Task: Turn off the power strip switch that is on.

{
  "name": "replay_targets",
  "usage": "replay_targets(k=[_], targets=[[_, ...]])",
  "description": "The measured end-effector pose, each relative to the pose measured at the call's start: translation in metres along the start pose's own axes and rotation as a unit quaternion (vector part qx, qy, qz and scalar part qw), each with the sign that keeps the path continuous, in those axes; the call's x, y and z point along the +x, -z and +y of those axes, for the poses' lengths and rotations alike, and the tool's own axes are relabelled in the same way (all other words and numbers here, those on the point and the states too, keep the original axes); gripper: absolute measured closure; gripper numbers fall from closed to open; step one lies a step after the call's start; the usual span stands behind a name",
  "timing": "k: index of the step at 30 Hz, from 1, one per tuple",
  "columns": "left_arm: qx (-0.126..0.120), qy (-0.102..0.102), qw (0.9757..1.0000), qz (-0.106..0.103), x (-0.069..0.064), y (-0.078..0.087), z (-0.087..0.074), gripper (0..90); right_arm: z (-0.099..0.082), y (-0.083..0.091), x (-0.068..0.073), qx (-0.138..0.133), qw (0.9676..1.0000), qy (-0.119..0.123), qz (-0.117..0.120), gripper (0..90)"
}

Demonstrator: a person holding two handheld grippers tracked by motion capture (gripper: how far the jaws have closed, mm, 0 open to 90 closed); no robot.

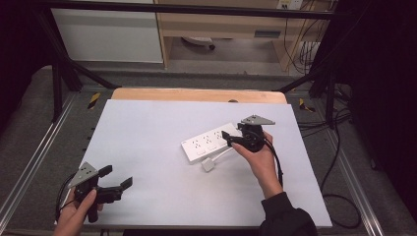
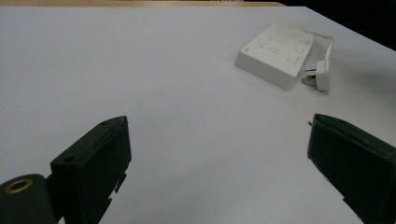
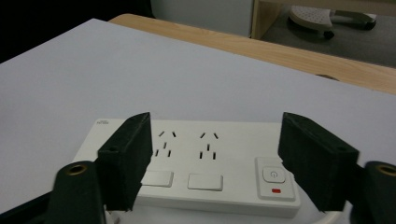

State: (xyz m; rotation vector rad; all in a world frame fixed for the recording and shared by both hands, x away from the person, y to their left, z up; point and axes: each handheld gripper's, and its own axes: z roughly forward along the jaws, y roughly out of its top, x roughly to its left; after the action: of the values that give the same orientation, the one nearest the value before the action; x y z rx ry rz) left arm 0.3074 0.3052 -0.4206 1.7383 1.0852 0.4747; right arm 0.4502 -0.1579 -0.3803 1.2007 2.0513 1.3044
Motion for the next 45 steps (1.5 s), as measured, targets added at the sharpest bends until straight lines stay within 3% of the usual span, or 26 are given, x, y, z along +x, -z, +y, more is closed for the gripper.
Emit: replay_targets(k=[5,14,20,25,37,45], targets=[[-0.001,0.000,1.0000,0.000,0.000,0.000,0.000,6.1,0.006,0.009,0.001,-0.003,0.9999,0.009,-0.010,11.1],[-0.002,0.001,1.0000,0.000,0.000,0.001,0.000,6.1,0.012,0.026,0.005,-0.020,0.9995,0.019,-0.016,3.1],[-0.002,0.001,1.0000,-0.001,0.000,0.001,0.000,6.1,0.014,0.042,0.005,-0.041,0.9988,0.023,-0.014,2.8],[0.001,-0.001,1.0000,0.001,0.000,0.001,0.000,6.1,0.012,0.055,0.003,-0.041,0.9985,0.028,-0.025,2.9],[0.000,0.005,1.0000,0.004,0.001,0.001,0.000,6.0,-0.008,0.080,-0.008,-0.038,0.9985,0.027,-0.030,4.4],[-0.002,0.007,1.0000,0.005,0.001,0.002,0.001,5.8,-0.021,0.094,-0.021,-0.045,0.9982,0.013,-0.039,4.4]])
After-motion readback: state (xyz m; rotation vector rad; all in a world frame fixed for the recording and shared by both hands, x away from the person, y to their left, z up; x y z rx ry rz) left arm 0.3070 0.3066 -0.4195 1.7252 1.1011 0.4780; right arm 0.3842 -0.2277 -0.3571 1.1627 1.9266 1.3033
